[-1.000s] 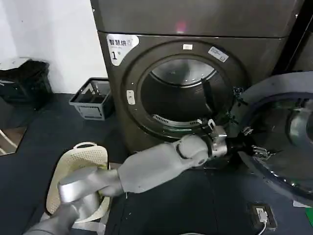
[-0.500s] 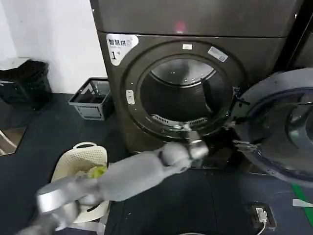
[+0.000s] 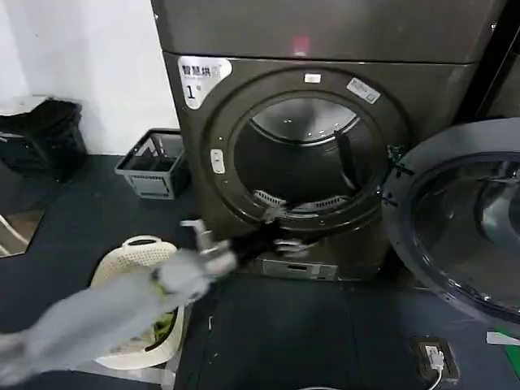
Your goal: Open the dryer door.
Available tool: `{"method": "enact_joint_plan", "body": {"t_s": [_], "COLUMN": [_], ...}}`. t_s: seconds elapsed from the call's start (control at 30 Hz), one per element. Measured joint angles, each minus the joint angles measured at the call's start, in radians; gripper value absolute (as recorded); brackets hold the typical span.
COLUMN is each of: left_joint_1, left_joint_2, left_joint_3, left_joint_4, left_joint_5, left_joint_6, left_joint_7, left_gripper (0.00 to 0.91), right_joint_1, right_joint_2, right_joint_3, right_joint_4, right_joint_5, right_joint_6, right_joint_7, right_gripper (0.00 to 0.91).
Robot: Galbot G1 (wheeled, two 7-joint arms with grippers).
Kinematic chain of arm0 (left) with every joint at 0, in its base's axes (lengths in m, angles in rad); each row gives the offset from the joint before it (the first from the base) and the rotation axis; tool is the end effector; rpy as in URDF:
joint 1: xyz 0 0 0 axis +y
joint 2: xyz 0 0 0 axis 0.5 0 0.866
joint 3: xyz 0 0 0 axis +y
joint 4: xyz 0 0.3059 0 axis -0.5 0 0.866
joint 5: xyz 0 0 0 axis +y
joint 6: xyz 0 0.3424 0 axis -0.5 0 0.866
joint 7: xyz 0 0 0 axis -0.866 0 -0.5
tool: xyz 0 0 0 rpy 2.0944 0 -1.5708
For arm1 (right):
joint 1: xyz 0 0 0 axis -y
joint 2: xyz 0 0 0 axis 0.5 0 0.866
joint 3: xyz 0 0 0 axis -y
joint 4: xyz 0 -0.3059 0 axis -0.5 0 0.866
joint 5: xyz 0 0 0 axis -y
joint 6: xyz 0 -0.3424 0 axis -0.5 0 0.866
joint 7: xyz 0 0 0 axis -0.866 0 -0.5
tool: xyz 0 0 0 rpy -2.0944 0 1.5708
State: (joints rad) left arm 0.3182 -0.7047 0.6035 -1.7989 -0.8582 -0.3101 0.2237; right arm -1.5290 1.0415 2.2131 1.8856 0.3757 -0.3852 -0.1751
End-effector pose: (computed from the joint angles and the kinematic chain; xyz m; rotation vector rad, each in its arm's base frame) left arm 0.3582 -0.0211 -0.1862 1.5184 2.4745 0.1293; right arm -0.0385 -0.3800 0.0096 1.6095 2.4107 -0.6112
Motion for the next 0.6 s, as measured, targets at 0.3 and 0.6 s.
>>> {"method": "enact_joint_plan", "body": {"t_s": [0.3, 0.6], "left_joint_1": [0.127, 0.277], "left_joint_2": [0.294, 0.535], "left_joint_3": [-0.127, -0.257], "left_joint_4": [0.000, 0.074], "left_joint_5": [0.020, 0.283], "left_joint_6": [0.081, 0.186], "left_joint_7": [0.143, 0.209], "left_gripper": [0.907, 0.907], "right_joint_1": [0.032, 0.061], "right_joint_2": [-0.025, -0.035], "right_joint_3": [0.025, 0.016], "right_joint_4": [-0.006, 0.000], "right_joint_5": [-0.043, -0.066], "right_joint_6": [-0.008, -0.006], "right_joint_7": [0.007, -0.013], "right_gripper": [0.907, 0.907]}}
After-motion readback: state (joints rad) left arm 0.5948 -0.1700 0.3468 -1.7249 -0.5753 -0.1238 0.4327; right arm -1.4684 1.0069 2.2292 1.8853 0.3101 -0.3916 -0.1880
